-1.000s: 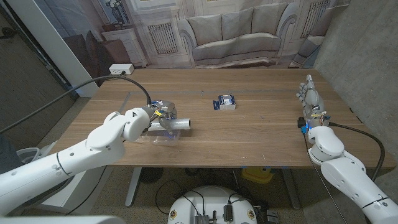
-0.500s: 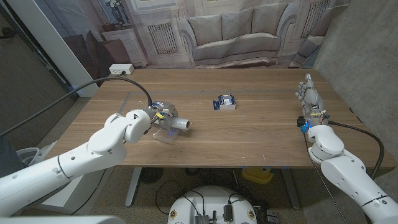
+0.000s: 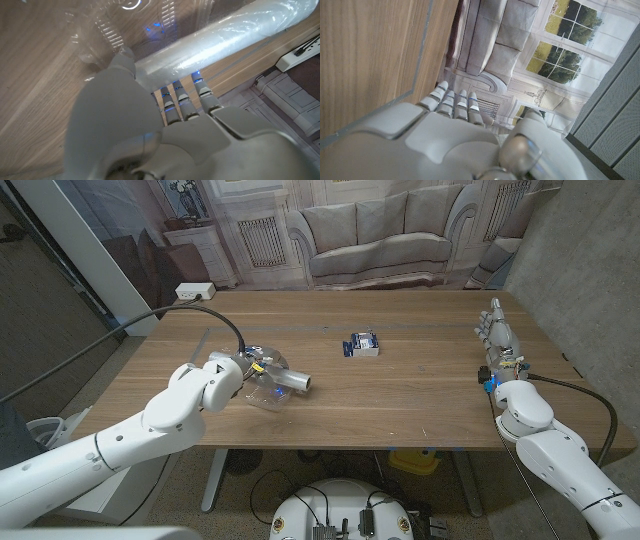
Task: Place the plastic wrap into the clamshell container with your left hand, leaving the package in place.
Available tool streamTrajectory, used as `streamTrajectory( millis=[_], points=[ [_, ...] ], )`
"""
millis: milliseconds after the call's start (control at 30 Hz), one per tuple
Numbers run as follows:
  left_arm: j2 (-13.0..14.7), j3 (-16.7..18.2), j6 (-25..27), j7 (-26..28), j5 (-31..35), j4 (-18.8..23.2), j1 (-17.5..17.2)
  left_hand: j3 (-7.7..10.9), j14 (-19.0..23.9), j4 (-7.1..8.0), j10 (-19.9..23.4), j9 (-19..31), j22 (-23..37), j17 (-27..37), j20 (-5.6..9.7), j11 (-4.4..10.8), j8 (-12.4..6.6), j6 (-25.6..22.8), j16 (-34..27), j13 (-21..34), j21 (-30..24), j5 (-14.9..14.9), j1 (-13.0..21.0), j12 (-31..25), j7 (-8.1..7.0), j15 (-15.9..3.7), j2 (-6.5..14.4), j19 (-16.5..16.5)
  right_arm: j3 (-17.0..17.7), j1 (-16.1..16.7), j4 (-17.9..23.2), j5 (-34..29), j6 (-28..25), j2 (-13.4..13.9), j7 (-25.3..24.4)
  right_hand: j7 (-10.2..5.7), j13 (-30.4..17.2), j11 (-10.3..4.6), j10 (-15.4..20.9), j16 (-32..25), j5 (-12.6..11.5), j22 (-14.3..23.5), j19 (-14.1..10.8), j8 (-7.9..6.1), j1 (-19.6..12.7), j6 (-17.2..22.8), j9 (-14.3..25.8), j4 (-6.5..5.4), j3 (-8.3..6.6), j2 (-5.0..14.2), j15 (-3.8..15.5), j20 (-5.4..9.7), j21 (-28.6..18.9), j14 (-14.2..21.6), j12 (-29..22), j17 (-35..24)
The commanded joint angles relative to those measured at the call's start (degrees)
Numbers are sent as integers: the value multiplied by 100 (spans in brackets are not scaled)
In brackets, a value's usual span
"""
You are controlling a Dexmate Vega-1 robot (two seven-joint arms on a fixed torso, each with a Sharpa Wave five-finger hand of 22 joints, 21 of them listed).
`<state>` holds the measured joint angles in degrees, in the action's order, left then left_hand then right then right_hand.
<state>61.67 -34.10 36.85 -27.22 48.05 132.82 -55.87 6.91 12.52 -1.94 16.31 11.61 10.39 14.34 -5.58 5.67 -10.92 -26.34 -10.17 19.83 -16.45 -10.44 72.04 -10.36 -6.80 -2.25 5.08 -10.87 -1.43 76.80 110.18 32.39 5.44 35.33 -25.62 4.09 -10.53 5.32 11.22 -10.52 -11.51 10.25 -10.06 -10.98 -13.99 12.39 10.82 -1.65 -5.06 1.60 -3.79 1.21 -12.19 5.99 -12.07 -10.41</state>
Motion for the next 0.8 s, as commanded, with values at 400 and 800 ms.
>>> streamTrajectory(
  millis=[400,800],
  points=[
    [-27,193,62,-30,11,138,-180,-225,-289,157,-337,7,20,-110,-25,-11,48,423,-29,-110,184,-109,-404,-34,63,62,-154,247,7,16,-31,11,83,2,38,-1,-28,14,5,-21,-25,31,-21,-19,-14,-3,5,5,22,43,-34,-61,21,-4,-16,-12],
    [9,278,69,128,-68,168,-301,-295,-286,229,-345,5,21,-143,-37,-17,21,479,-64,-153,221,-145,-554,-72,64,72,-173,271,30,97,26,-32,135,-12,-1,-7,-28,19,6,-20,-25,32,-23,-21,-17,1,5,9,25,47,-30,-69,25,-6,-17,-12]
  ],
)
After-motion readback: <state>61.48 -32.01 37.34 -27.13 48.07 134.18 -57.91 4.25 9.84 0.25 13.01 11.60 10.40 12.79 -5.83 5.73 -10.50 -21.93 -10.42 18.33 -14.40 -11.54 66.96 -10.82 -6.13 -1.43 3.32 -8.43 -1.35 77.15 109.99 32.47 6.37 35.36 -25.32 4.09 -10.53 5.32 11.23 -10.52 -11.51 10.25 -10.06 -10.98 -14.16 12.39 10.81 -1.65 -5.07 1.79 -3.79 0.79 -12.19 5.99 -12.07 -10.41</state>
